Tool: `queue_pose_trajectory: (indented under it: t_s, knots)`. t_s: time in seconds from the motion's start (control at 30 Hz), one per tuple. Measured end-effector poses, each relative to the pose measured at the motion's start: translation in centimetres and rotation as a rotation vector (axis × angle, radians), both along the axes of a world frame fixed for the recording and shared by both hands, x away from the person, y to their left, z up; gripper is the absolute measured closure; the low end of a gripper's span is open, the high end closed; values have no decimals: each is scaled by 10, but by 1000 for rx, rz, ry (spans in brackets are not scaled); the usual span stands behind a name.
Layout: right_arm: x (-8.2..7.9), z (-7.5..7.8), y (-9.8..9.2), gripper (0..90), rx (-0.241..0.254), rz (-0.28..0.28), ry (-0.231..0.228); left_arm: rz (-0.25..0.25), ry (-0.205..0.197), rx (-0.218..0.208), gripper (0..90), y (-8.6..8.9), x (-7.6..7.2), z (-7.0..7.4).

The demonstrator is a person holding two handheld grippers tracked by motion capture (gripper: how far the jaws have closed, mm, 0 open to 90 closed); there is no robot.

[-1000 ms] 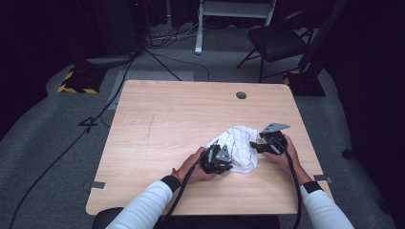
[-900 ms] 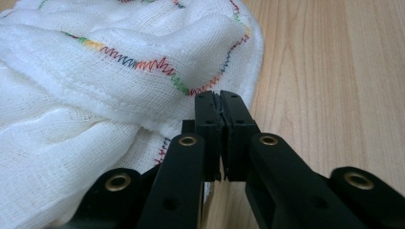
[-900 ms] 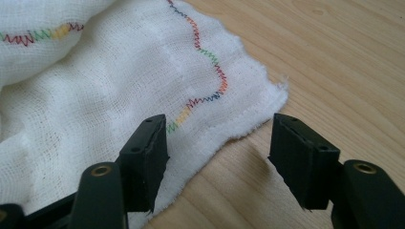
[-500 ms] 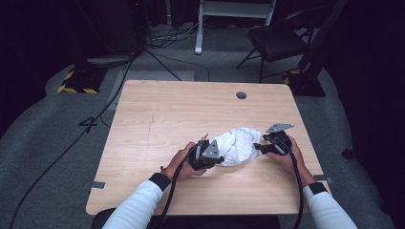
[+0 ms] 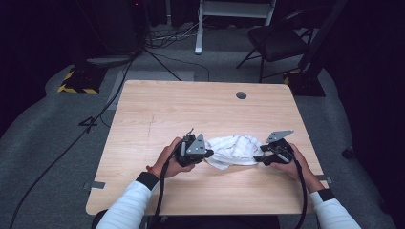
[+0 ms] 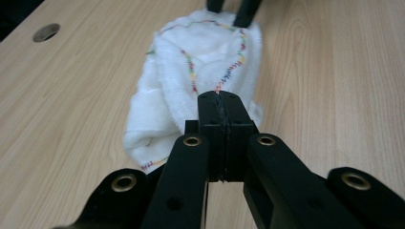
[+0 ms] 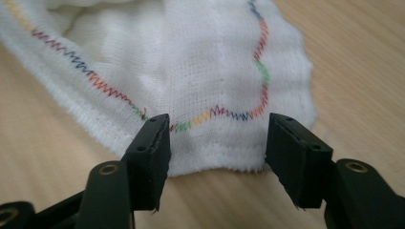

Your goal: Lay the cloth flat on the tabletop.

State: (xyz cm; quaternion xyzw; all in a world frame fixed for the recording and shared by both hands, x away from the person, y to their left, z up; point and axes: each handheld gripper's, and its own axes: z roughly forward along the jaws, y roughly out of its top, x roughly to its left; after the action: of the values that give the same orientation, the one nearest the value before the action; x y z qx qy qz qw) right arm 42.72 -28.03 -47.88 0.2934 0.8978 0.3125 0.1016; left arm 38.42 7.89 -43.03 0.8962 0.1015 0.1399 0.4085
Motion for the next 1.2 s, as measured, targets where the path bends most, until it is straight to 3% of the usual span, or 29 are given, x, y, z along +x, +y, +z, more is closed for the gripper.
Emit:
queue_pose_trajectory:
  t_s: [0.03, 0.17, 0.4, 0.47, 0.63, 0.77, 0.93, 1.2]
  knots:
    - [-11, 5, -1, 418, 1, 12, -30, 19, -2, -13, 889, 8, -2, 3]
    - [-24, 8, -9, 422, 34, 24, -69, 52, 2, -21, 889, 23, -6, 4]
    - [-38, -4, -6, 454, 44, 105, -73, 86, 35, 10, 889, 41, -9, -6]
    - [-39, -6, -2, 464, 45, 126, -79, 99, 41, 38, 888, 44, -8, -11]
    - [-39, -12, 10, 500, 37, 181, -78, 108, 58, 61, 888, 48, -4, -20]
    - [-36, -11, 16, 624, 21, 167, -101, 112, 57, 66, 889, 47, -2, -21]
    - [-35, -8, 15, 859, 5, 145, -118, 130, 46, 47, 888, 49, -3, -17]
    - [-42, 23, 2, 881, 116, 122, -204, 148, 16, -23, 888, 54, -6, -2]
